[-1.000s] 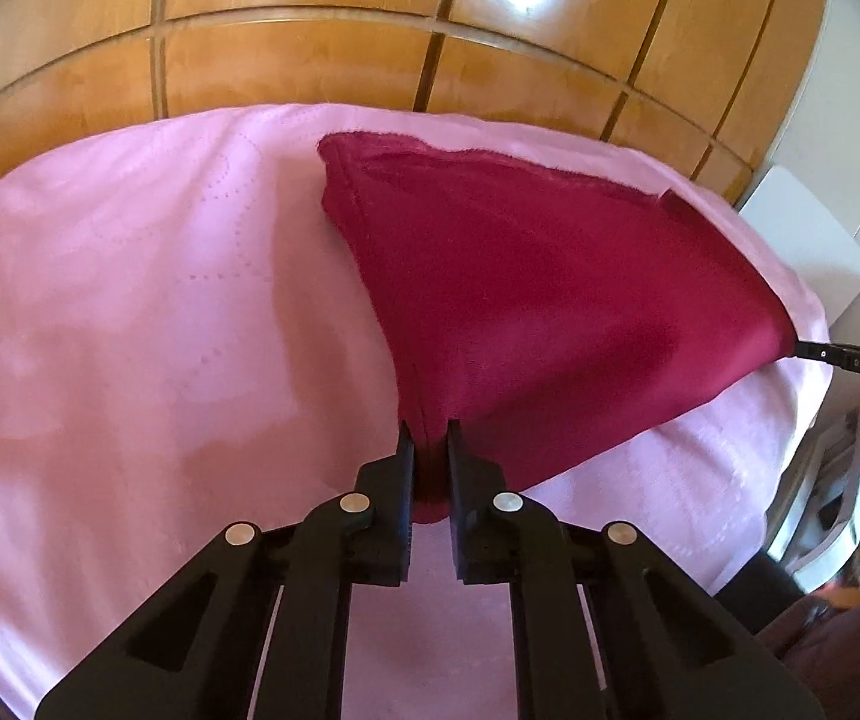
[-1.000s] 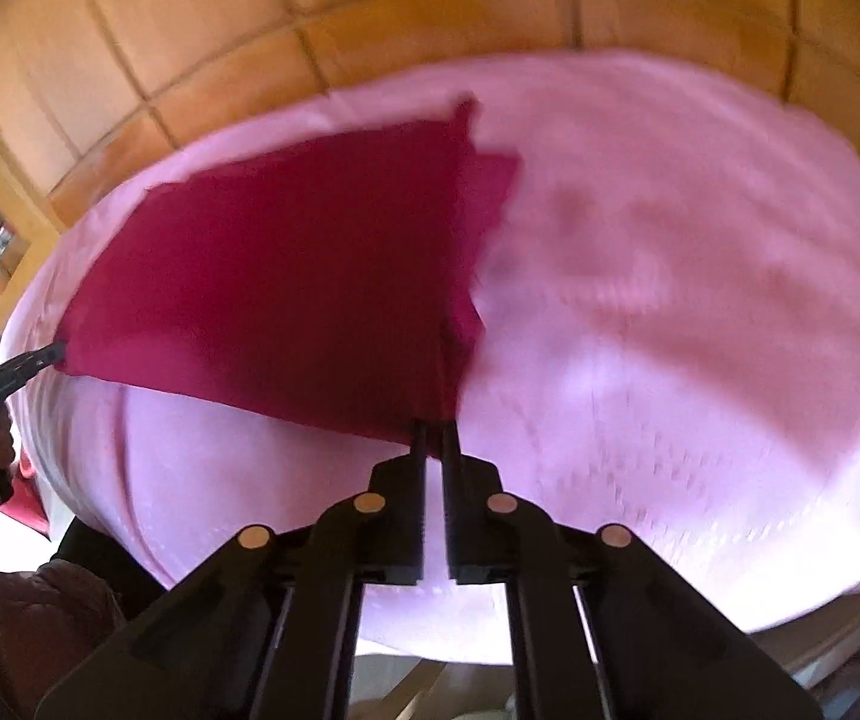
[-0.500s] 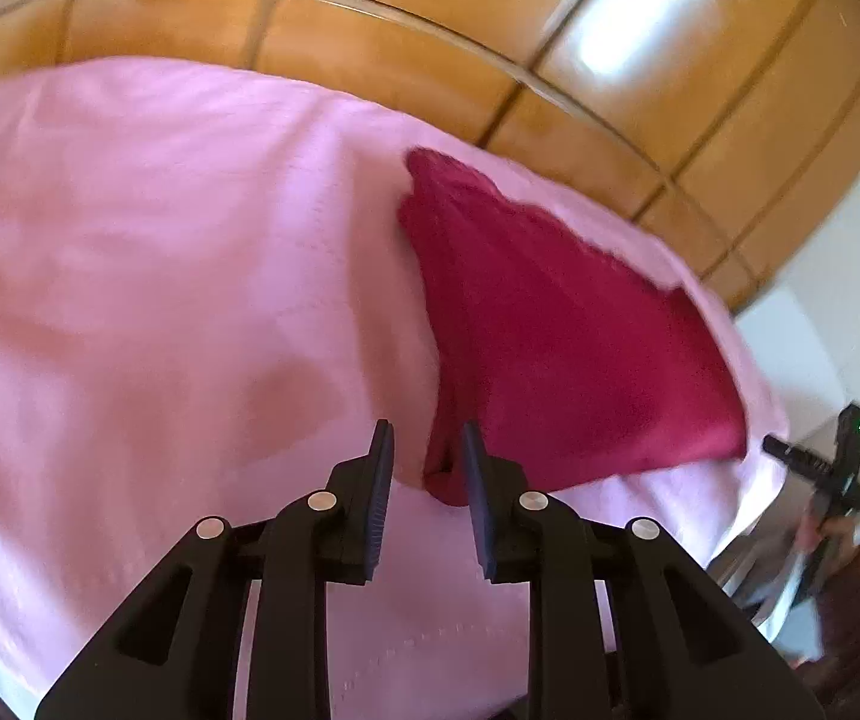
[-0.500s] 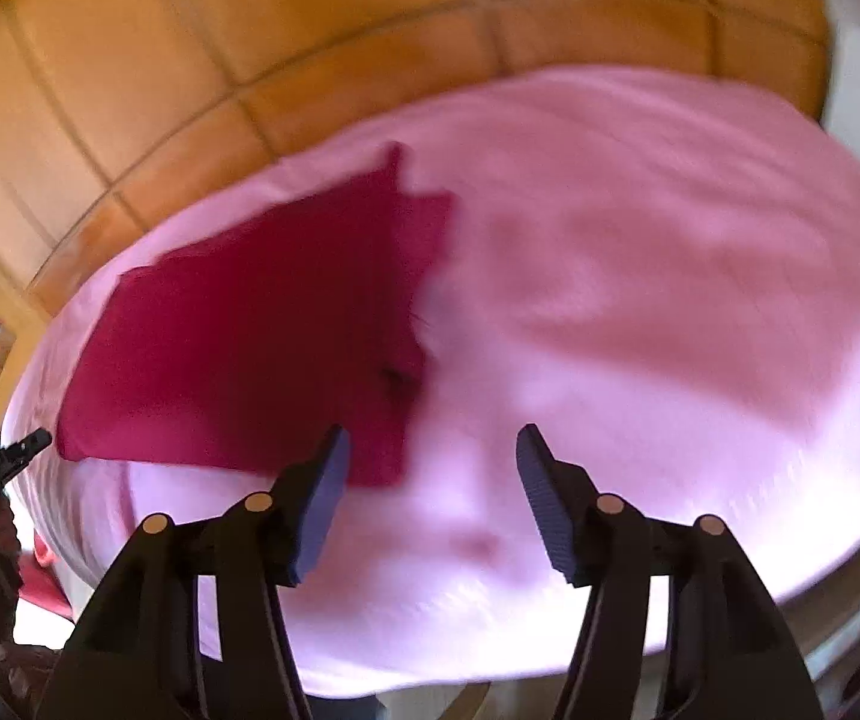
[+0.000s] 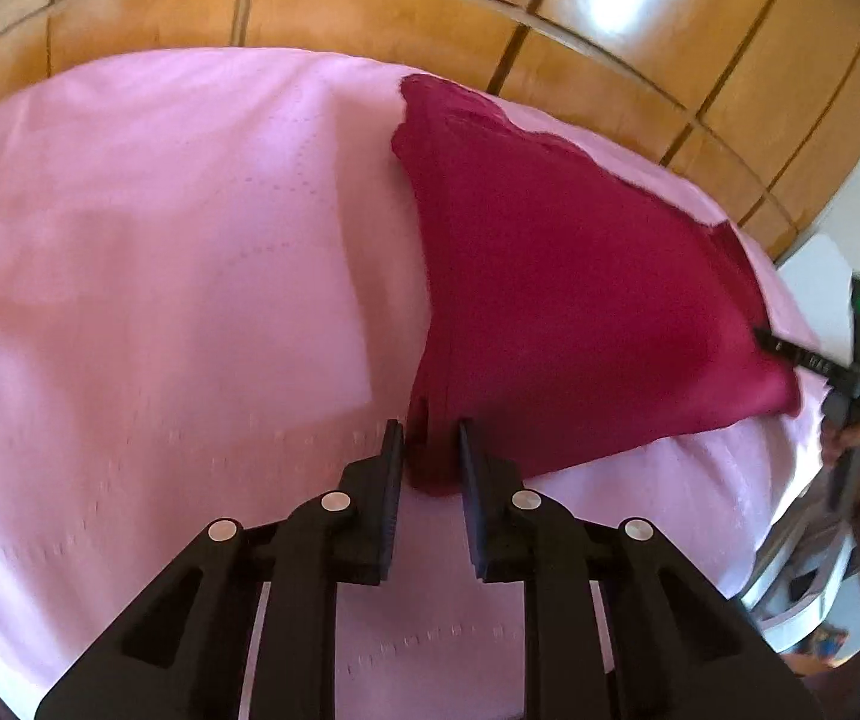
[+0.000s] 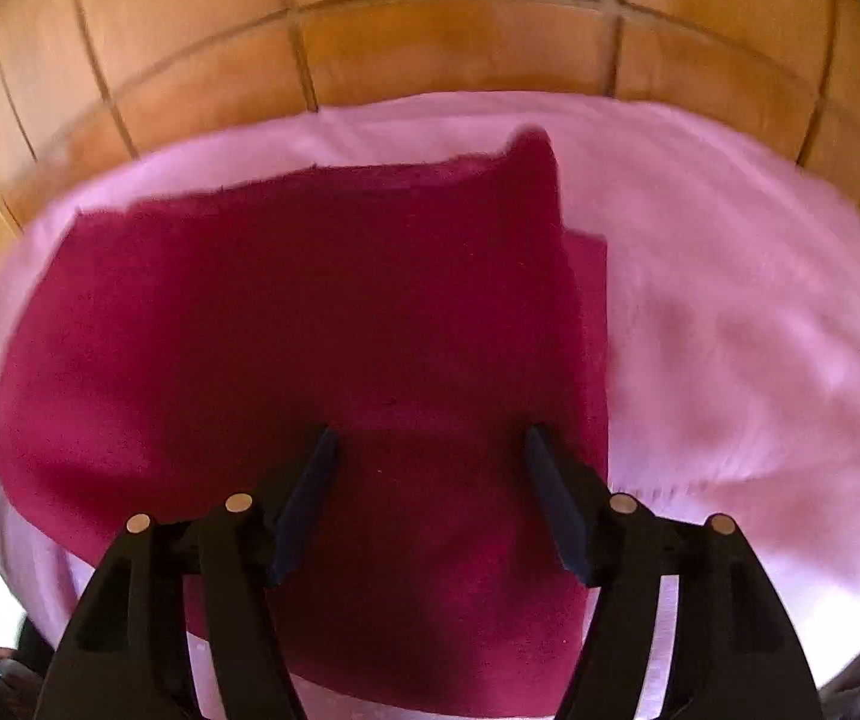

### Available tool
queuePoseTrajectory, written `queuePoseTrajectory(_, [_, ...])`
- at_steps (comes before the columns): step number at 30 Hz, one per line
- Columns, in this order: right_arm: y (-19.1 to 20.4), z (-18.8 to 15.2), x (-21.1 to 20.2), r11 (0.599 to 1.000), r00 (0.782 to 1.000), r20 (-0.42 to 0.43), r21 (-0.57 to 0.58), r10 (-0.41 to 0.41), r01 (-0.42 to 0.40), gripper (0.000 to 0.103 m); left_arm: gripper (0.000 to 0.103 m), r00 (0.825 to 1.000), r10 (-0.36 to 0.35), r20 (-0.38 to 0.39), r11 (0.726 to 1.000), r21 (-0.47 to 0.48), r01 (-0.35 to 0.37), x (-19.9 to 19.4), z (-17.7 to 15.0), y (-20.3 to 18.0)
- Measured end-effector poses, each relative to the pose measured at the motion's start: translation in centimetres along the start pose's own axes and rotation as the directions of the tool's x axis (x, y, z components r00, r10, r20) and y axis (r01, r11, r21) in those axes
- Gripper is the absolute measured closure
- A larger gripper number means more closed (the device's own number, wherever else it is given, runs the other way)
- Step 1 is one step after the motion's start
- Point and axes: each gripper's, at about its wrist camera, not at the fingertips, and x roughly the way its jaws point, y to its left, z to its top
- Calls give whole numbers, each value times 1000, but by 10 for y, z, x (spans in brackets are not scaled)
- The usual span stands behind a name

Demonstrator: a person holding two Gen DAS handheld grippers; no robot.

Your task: Fold small clothes

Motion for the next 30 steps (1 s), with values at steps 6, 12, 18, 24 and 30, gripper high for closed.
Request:
queuePoseTrajectory(6, [4, -4, 1, 1000, 999, 26, -6, -28, 28, 37, 79, 988, 109, 106, 992, 43, -114, -23, 25, -15])
queuePoseTrajectory(12, [6, 5, -8, 1000, 1000, 21, 15, -19, 18, 29, 60, 967, 186, 171, 975, 88, -203, -23, 66, -33])
queuePoseTrajectory(18, [3, 25, -22, 999, 997, 78, 50, -7, 3, 25, 60, 962, 196, 188, 965, 141, -223, -13, 88, -52])
queuePoseTrajectory(24, [-17, 55, -19, 992, 993, 108, 120, -54, 41, 22, 60, 964, 207, 165, 957, 173, -235, 8, 99, -62])
queuePoseTrajectory(30, [-39, 76, 5, 979, 994, 78, 194, -75, 58, 26, 60, 965, 223, 137, 954, 173, -245, 23, 106, -58])
